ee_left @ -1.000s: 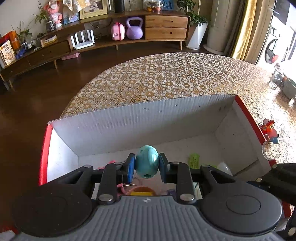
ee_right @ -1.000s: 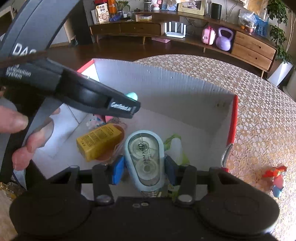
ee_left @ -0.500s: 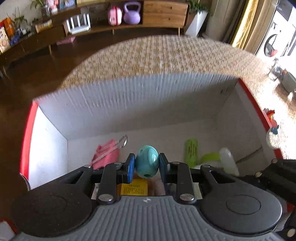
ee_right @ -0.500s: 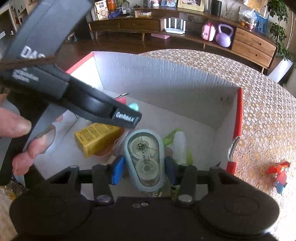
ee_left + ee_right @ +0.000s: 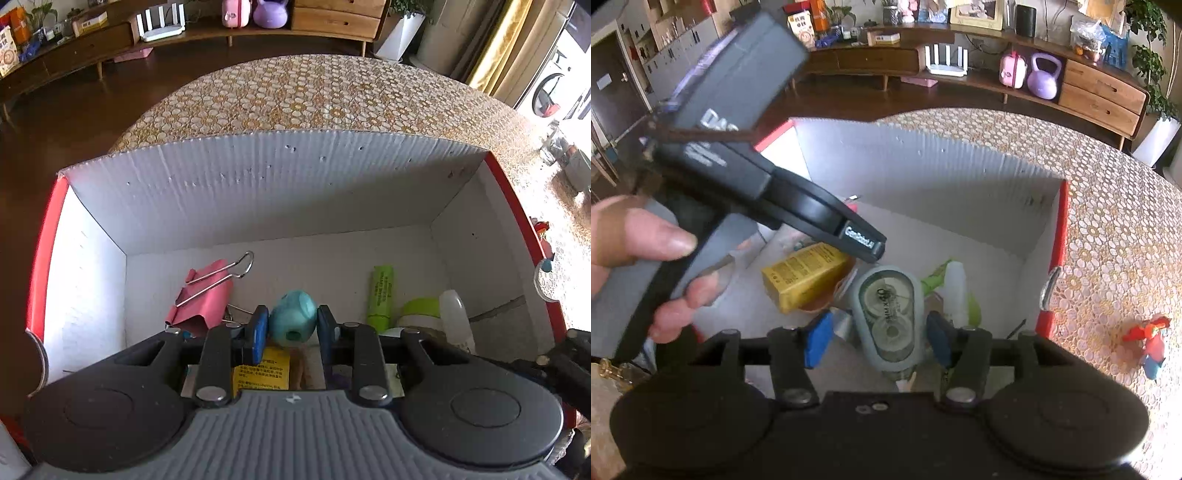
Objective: Organize rigid objects
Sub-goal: 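Lower the teal toy and dispenser into the box and open both tools, then withdraw both open tools from the box toward the pig and dragon toys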
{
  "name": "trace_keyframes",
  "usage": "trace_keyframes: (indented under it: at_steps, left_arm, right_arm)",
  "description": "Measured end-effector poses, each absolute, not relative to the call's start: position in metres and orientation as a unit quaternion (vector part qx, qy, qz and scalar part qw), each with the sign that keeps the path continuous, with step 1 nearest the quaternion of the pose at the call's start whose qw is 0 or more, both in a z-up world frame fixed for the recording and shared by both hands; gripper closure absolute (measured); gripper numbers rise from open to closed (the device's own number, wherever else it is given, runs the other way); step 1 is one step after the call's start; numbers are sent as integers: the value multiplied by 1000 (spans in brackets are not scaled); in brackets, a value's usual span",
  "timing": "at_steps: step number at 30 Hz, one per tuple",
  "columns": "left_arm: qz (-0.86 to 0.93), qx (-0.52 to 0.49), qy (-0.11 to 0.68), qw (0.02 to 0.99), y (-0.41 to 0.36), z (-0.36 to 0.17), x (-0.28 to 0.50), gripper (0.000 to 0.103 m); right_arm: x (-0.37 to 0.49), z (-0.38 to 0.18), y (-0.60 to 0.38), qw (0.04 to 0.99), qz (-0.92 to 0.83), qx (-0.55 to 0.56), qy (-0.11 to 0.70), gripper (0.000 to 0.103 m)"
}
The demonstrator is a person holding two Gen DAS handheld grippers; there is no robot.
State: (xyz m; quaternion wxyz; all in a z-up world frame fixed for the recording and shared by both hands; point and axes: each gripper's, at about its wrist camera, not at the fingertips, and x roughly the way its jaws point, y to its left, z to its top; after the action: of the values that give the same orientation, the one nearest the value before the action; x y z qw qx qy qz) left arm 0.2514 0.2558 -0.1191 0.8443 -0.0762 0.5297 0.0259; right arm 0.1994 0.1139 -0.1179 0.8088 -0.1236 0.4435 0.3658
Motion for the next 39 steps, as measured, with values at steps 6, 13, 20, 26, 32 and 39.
trace_keyframes:
  at_steps: [6,13,20,26,32,39]
  left_arm:
    - [23,-80,511,855,252,-108,242,75]
    - [16,-71,484,872,236,-84,221,75]
    - [2,-64,450,891,215,-56,199,75]
    - [-9,-62,427,902,191,-35,183,75]
    - [-20,-63,414,908,167,-27,172,75]
    - [-34,-54,394,917,138,-19,158,75]
  right_arm:
    - [195,-100,96,816,372,-107,428,43]
    - [185,-80,73,826,376,-86,411,41]
    - [176,-57,40,839,375,-61,389,38]
    - [169,-44,8,852,366,-38,373,34]
    - [165,-36,-19,864,352,-20,360,32]
    - [155,-31,-45,874,340,-16,346,26]
